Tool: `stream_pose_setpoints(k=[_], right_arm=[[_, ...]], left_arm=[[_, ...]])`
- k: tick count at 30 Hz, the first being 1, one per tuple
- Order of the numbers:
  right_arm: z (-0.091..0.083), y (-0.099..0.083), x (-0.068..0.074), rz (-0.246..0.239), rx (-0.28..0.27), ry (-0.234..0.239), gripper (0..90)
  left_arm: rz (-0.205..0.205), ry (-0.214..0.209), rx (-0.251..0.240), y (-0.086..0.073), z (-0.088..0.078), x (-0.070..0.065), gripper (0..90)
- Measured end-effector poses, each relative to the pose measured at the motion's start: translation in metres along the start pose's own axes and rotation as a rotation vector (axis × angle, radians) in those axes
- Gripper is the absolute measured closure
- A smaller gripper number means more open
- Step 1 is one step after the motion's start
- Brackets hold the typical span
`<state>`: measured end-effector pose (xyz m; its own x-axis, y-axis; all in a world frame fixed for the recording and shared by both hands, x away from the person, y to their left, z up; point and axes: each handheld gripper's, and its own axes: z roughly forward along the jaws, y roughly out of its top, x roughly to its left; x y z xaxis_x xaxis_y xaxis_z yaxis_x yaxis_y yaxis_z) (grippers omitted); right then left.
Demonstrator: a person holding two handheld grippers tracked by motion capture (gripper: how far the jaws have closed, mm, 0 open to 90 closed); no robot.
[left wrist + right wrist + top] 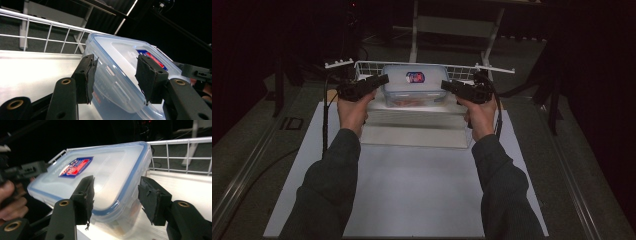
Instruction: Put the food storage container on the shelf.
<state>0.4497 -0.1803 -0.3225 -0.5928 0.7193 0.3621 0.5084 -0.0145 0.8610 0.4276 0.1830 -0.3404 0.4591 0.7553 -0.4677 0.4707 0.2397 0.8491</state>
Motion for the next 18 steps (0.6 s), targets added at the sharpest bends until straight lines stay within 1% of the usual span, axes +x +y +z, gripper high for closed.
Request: stream_pose_setpoints(k=[2,3,4,6,8,10,11,12,13,14,15,16,18], right_arm=[[-0.004,0.001,0.004,-0.033,0.005,-0.016,47.7],[-0.006,0.001,0.006,-0.049,0.009,-0.019,47.7],[-0.008,0.001,0.008,-0.072,0.016,-0.024,47.8],[-0.012,0.001,0.010,-0.095,0.020,-0.030,47.8],[-0.016,0.001,0.014,-0.113,0.018,-0.024,47.8],[-0.020,0.001,0.019,-0.133,0.016,-0.017,47.8],[-0.022,0.001,0.021,-0.143,0.015,-0.013,47.8],[-0.025,0.000,0.024,-0.154,0.014,-0.005,47.7],[-0.028,0.000,0.027,-0.161,0.009,0.002,47.8],[-0.031,-0.001,0.029,-0.166,0.004,0.009,47.7],[-0.033,-0.002,0.031,-0.166,0.001,0.015,47.7],[-0.037,-0.003,0.033,-0.171,-0.002,0.026,47.7],[-0.042,-0.006,0.036,-0.185,-0.009,0.037,47.7]], left_arm=[[0.026,-0.004,-0.003,0.001,-0.005,-0.002,50.3],[0.050,-0.001,0.002,0.001,-0.009,-0.004,51.1],[0.064,0.000,0.004,0.002,-0.012,-0.006,52.1],[0.107,0.001,0.008,0.002,-0.018,-0.011,55.1],[0.160,-0.011,0.019,0.000,-0.025,-0.017,59.8],[0.214,-0.014,0.046,-0.003,-0.028,-0.023,64.8],[0.238,-0.026,0.066,-0.006,-0.030,-0.026,67.4],[0.249,-0.042,0.076,-0.008,-0.031,-0.028,69.6],[0.249,-0.042,0.076,-0.008,-0.031,-0.028,72.5],[0.276,-0.054,0.082,-0.012,-0.033,-0.031,75.2],[0.292,-0.063,0.091,-0.016,-0.033,-0.031,77.2],[0.292,-0.063,0.091,-0.016,-0.033,-0.031,80.5],[0.340,-0.067,0.133,-0.023,-0.030,-0.033,86.8]])
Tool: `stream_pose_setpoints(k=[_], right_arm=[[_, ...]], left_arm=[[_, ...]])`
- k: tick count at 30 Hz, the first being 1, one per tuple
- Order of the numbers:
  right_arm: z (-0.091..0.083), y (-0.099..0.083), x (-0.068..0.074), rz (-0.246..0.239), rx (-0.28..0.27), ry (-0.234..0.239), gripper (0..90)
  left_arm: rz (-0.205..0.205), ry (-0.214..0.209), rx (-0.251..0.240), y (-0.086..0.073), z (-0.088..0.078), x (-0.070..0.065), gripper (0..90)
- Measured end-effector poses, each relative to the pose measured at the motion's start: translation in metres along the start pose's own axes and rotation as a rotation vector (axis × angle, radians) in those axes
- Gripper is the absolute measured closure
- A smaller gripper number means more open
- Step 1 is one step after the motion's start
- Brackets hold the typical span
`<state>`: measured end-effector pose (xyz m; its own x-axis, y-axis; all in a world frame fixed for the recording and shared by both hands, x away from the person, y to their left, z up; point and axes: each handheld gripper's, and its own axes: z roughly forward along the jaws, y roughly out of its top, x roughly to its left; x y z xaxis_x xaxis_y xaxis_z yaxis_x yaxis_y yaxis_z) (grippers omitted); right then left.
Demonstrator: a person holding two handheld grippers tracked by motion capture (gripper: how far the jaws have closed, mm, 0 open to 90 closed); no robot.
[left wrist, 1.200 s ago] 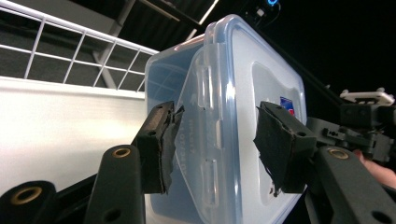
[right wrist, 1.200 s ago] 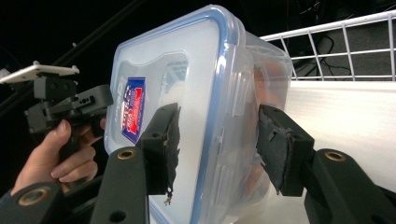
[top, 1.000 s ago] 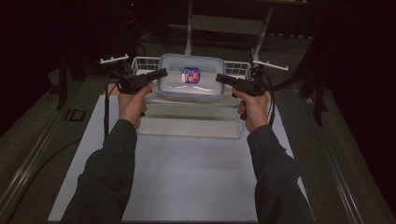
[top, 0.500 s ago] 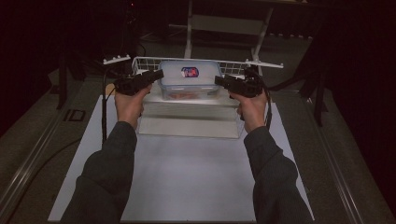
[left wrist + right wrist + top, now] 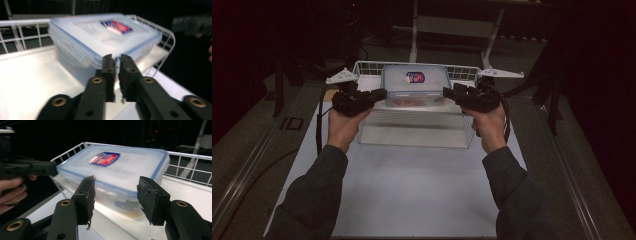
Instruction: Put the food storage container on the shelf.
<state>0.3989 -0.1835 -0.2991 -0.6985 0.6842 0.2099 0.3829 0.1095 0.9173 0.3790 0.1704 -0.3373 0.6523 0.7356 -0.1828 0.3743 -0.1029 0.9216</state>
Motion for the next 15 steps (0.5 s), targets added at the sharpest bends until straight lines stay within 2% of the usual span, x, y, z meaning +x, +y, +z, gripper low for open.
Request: stream_pose_setpoints(k=[2,6,9,11,15], right_arm=[[-0.006,-0.003,0.004,-0.007,0.003,0.011,47.7],[-0.013,-0.011,0.009,0.012,0.000,0.047,47.6],[-0.014,-0.015,0.012,0.001,0.013,0.054,47.6],[-0.013,-0.021,0.018,-0.050,0.056,0.034,47.4],[-0.014,-0.031,0.024,-0.094,0.097,0.032,46.5]], left_arm=[[0.032,0.019,0.046,-0.002,0.006,-0.003,88.2],[0.041,0.042,0.094,-0.004,0.018,-0.005,89.0],[0.033,0.060,0.107,-0.005,0.023,-0.003,88.8],[0.015,0.068,0.122,-0.007,0.027,-0.001,86.4],[0.034,0.056,0.135,-0.009,0.025,-0.004,78.2]])
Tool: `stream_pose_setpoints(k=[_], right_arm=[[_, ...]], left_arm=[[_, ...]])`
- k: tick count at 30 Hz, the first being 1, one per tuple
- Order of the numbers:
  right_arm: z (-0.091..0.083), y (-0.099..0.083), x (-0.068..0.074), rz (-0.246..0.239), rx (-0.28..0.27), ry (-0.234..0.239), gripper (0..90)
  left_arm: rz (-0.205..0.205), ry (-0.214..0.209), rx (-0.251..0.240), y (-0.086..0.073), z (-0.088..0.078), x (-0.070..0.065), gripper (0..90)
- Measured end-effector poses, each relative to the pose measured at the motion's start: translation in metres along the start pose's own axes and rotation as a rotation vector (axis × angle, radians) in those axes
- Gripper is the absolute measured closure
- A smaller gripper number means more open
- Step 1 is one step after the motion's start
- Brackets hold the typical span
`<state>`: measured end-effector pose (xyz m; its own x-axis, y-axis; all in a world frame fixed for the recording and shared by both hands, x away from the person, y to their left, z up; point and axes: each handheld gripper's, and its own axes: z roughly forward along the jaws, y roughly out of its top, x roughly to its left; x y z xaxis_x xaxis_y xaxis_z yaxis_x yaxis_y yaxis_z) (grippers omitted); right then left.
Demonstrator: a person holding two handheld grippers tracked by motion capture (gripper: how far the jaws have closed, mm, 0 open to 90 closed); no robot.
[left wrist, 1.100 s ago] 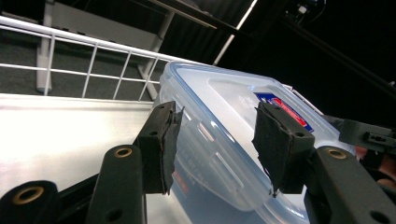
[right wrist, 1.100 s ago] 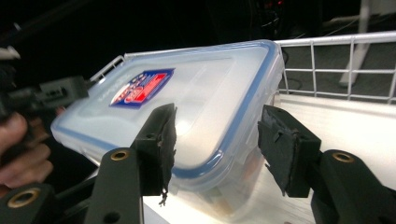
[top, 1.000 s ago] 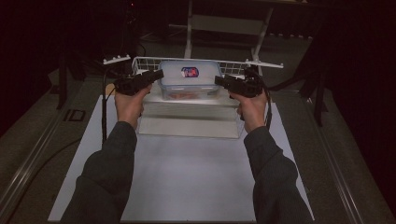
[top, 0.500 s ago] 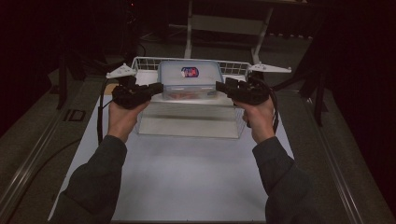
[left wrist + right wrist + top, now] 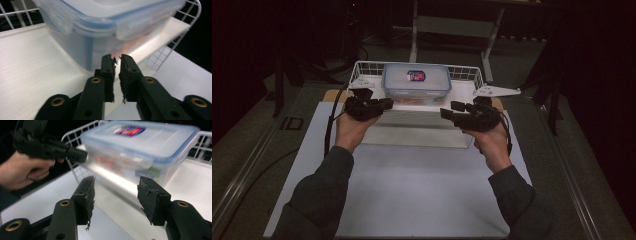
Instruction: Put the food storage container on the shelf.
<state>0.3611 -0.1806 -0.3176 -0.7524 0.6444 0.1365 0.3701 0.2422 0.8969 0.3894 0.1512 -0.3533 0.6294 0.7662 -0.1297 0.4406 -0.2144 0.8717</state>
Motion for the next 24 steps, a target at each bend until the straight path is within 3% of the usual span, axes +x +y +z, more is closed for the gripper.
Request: stream_pose_setpoints(k=[1,4,8,16,21,22,23,24], right_arm=[[-0.001,-0.004,0.002,-0.017,0.013,-0.003,46.1],[-0.005,-0.017,0.008,-0.047,0.039,-0.010,45.1],[-0.010,-0.033,0.012,-0.072,0.068,-0.018,44.9],[-0.025,-0.083,0.021,-0.134,0.160,-0.086,37.6],[-0.035,-0.108,0.024,-0.139,0.195,-0.099,29.4],[-0.035,-0.108,0.024,-0.139,0.195,-0.099,29.4],[-0.040,-0.122,0.026,-0.135,0.204,-0.104,27.8],[-0.042,-0.128,0.026,-0.133,0.211,-0.108,27.5]], left_arm=[[0.018,-0.010,0.007,-0.002,-0.004,-0.004,74.8],[0.023,-0.035,-0.011,-0.007,-0.015,-0.010,63.8],[0.041,-0.015,0.002,-0.015,-0.026,-0.015,55.8],[0.073,0.097,0.059,-0.066,-0.064,-0.033,43.5],[0.065,0.122,0.087,-0.099,-0.080,-0.036,39.8],[0.065,0.122,0.087,-0.099,-0.080,-0.036,39.0],[0.058,0.130,0.088,-0.113,-0.086,-0.037,38.5],[0.057,0.129,0.091,-0.118,-0.087,-0.038,38.4]])
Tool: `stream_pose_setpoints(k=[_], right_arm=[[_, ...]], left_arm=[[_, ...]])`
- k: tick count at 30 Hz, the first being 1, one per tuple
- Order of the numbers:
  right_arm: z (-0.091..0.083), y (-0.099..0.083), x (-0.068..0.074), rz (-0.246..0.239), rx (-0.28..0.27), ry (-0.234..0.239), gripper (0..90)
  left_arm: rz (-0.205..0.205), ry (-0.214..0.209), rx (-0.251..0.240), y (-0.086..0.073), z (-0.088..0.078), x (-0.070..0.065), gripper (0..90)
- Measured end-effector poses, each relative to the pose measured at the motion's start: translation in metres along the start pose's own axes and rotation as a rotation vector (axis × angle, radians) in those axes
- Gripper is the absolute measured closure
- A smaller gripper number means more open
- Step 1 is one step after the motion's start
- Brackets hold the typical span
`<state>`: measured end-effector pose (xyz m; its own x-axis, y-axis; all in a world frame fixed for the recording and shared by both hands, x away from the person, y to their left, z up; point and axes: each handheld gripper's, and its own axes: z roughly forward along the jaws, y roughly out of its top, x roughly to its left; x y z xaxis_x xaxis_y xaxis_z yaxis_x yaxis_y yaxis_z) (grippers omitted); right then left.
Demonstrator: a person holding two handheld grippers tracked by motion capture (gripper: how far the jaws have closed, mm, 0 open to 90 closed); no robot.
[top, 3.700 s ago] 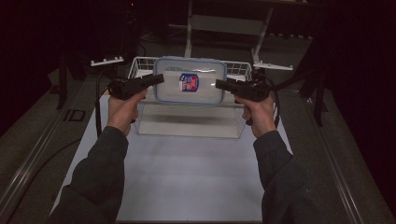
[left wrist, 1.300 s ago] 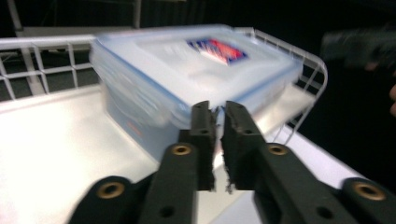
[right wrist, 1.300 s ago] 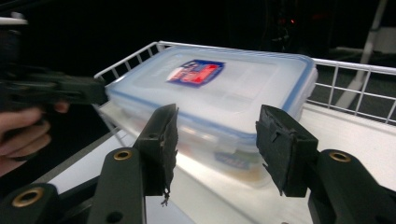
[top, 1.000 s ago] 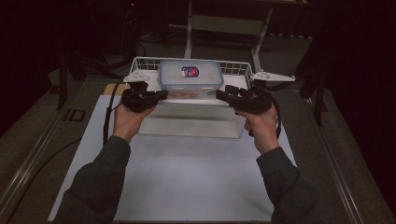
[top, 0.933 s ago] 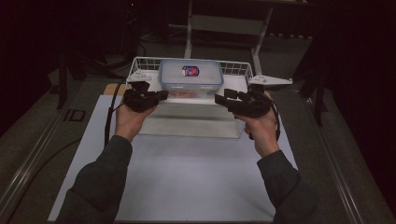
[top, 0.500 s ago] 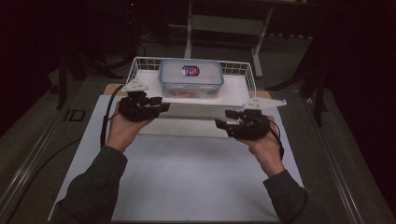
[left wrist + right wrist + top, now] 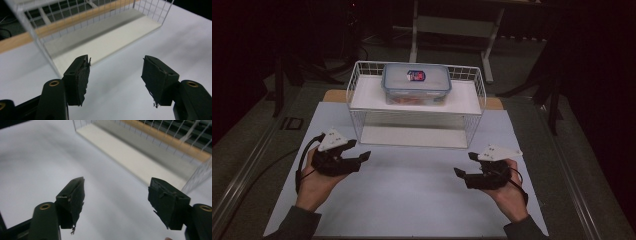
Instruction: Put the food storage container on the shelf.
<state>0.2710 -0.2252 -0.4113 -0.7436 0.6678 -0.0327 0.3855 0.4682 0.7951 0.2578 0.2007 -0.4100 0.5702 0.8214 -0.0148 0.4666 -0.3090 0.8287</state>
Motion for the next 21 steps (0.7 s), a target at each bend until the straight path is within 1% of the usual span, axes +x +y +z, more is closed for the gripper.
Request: stream_pose_setpoints(k=[1,3,4,5,7,8,10,11,12,14,15,16,18,19,20,21], right_arm=[[-0.001,-0.005,0.001,-0.001,0.003,-0.005,27.2],[-0.002,-0.020,0.003,0.003,0.004,-0.001,26.5],[-0.002,-0.020,0.003,0.003,0.004,-0.001,26.5],[-0.003,-0.033,0.004,-0.004,0.018,-0.008,25.3],[-0.005,-0.044,0.004,-0.007,0.016,-0.014,24.8],[-0.006,-0.050,0.003,0.003,0.011,-0.013,24.7],[-0.009,-0.061,0.001,0.035,-0.010,-0.018,24.5],[-0.010,-0.065,-0.001,0.048,-0.014,-0.018,24.5],[-0.011,-0.068,-0.003,0.059,-0.017,-0.022,24.4],[-0.013,-0.074,-0.005,0.069,-0.034,-0.038,24.4],[-0.014,-0.076,-0.006,0.078,-0.045,-0.043,24.4],[-0.015,-0.078,-0.007,0.079,-0.056,-0.056,24.4],[-0.015,-0.081,-0.008,0.072,-0.063,-0.089,24.5],[-0.015,-0.082,-0.008,0.073,-0.065,-0.096,24.5],[-0.014,-0.083,-0.008,0.072,-0.069,-0.101,24.5],[-0.014,-0.084,-0.009,0.067,-0.070,-0.109,24.5]], left_arm=[[0.007,0.005,0.009,-0.006,-0.001,-0.001,37.9],[0.020,0.020,0.024,-0.018,-0.005,-0.003,37.7],[0.020,0.020,0.024,-0.018,-0.005,-0.003,37.3],[0.018,0.026,0.021,-0.027,-0.008,-0.004,37.1],[0.009,0.034,0.005,-0.037,-0.012,-0.005,36.9],[0.003,0.037,-0.007,-0.042,-0.014,-0.005,36.8],[-0.002,0.040,-0.014,-0.051,-0.015,-0.004,36.8],[-0.005,0.050,-0.017,-0.056,-0.015,-0.003,36.8],[-0.007,0.051,-0.020,-0.061,-0.016,-0.003,36.7],[-0.025,0.061,-0.040,-0.072,-0.017,-0.001,36.7],[-0.031,0.063,-0.040,-0.075,-0.018,0.001,36.7],[-0.034,0.064,-0.038,-0.078,-0.018,0.002,36.2],[-0.033,0.081,-0.043,-0.082,-0.020,0.006,35.4],[-0.043,0.085,-0.051,-0.084,-0.021,0.007,35.4],[-0.048,0.086,-0.052,-0.085,-0.021,0.009,35.1],[-0.053,0.095,-0.050,-0.086,-0.021,0.011,35.0]])
